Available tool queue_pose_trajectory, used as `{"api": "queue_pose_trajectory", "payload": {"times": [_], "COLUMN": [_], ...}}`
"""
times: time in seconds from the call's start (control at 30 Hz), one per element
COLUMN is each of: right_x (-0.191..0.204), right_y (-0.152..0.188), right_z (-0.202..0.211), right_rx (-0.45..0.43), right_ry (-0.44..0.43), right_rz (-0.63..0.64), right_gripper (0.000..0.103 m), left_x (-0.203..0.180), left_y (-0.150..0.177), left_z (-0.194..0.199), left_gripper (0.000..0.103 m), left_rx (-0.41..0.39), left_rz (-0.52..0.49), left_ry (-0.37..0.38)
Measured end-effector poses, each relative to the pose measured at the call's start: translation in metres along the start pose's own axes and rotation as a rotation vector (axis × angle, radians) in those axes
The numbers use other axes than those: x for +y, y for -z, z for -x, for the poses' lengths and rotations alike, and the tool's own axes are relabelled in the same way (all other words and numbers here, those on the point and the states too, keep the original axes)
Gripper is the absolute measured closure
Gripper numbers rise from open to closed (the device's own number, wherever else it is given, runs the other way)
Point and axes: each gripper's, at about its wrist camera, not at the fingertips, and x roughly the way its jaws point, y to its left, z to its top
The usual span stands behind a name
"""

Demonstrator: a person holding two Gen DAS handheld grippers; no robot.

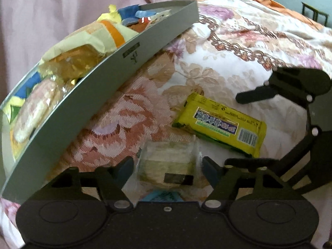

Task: Organize snacks
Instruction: 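Grasp the clear-wrapped cake with the left tool while the right tool grasps the yellow candy bar, then close both tools firmly on the cake and candy bar and lift them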

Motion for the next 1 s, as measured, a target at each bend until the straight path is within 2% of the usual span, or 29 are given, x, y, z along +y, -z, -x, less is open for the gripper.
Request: {"api": "queue_pose_trajectory", "payload": {"times": [0.1,0.13,0.27,0.4,0.67,0.87,1.0], "right_x": [0.001,0.003,0.01,0.009,0.001,-0.009,-0.011], "right_y": [0.001,0.001,0.002,0.0,0.003,0.009,0.017], "right_z": [0.001,0.002,0.005,0.008,0.029,0.052,0.068], "right_rx": [-0.011,-0.017,-0.027,-0.016,0.08,0.146,0.158], "right_ry": [-0.019,-0.029,-0.034,-0.033,-0.031,-0.058,-0.093], "right_rz": [0.008,0.016,0.05,0.042,0.0,-0.087,-0.14], "right_gripper": [0.028,0.036,0.047,0.05,0.051,0.051,0.051], "left_x": [0.0,0.001,0.006,0.002,-0.029,-0.051,-0.062], "left_y": [-0.002,-0.002,-0.002,0.002,0.015,0.038,0.06], "left_z": [0.002,0.003,0.006,0.01,0.032,0.053,0.063], "left_gripper": [0.041,0.044,0.046,0.047,0.048,0.048,0.048], "left_rx": [0.008,0.013,0.032,0.029,0.025,0.038,0.032], "left_rz": [0.054,0.081,0.255,0.358,0.422,0.495,0.564], "left_ry": [-0.011,-0.016,-0.025,-0.025,0.001,0.013,-0.007]}}
